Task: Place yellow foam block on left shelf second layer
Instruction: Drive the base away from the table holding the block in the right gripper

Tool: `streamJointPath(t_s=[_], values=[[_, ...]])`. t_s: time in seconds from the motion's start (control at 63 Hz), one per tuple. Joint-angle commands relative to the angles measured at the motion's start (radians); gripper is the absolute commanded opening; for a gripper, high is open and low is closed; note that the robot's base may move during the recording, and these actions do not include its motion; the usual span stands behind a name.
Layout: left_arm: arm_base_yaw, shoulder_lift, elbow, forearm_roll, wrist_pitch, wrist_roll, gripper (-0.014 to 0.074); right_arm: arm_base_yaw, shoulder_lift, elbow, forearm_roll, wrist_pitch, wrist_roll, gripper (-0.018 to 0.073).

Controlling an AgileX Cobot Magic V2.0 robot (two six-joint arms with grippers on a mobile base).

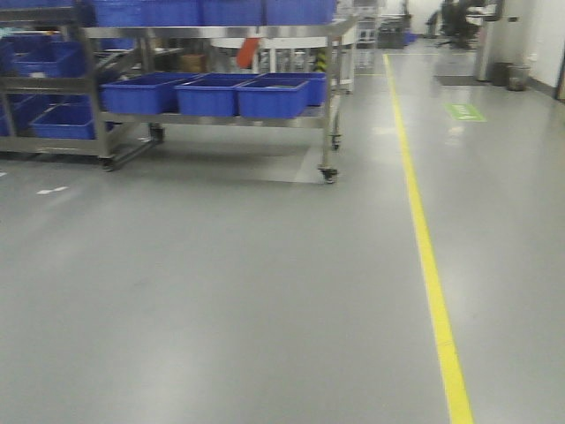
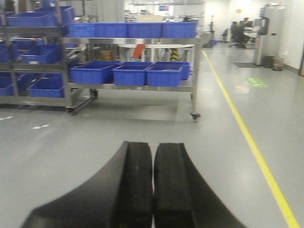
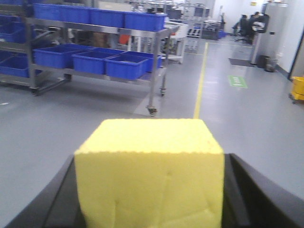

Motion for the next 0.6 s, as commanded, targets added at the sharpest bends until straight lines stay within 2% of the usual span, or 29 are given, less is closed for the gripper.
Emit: streamJointPath(t_s=[0.0, 0.587], values=[[-0.005, 0.013, 0.027, -0.006, -0.083, -0.003, 0.0124, 0.000, 0.009, -0.028, 0.000, -0.092, -0.010, 0.0487], [-0.005, 0.013, 0.027, -0.006, -0.083, -0.003, 0.0124, 0.000, 0.009, -0.028, 0.000, -0.092, -0.010, 0.0487]])
